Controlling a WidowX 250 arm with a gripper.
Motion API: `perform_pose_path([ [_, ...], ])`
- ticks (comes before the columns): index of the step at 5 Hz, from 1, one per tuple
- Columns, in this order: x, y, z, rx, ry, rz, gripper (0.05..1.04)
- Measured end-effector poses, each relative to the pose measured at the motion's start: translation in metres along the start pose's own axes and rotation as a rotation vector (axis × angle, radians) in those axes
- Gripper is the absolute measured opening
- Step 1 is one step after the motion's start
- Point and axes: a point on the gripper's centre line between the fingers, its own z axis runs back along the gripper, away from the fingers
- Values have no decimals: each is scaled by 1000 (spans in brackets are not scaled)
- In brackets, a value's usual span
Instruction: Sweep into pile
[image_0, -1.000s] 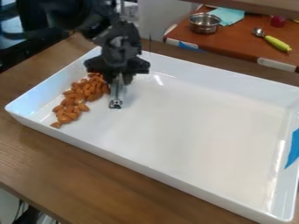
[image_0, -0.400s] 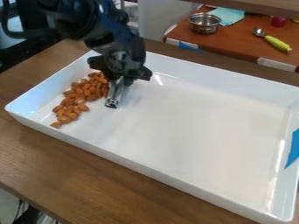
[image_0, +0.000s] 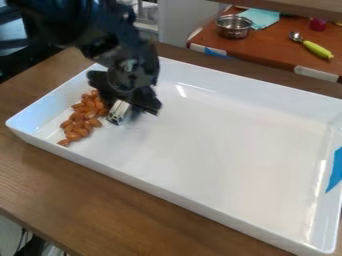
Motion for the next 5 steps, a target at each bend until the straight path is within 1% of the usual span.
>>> perform_pose_path([
  [1,15,-46,45,55,-6,-122,975],
  [2,51,-71,102,16,-220,-119,1004],
  [3,25,-140,81,228,-277,-131,999],
  [4,6,-195,66,487,-340,-182,999],
  [5,11,-200,67,482,-348,-162,999],
])
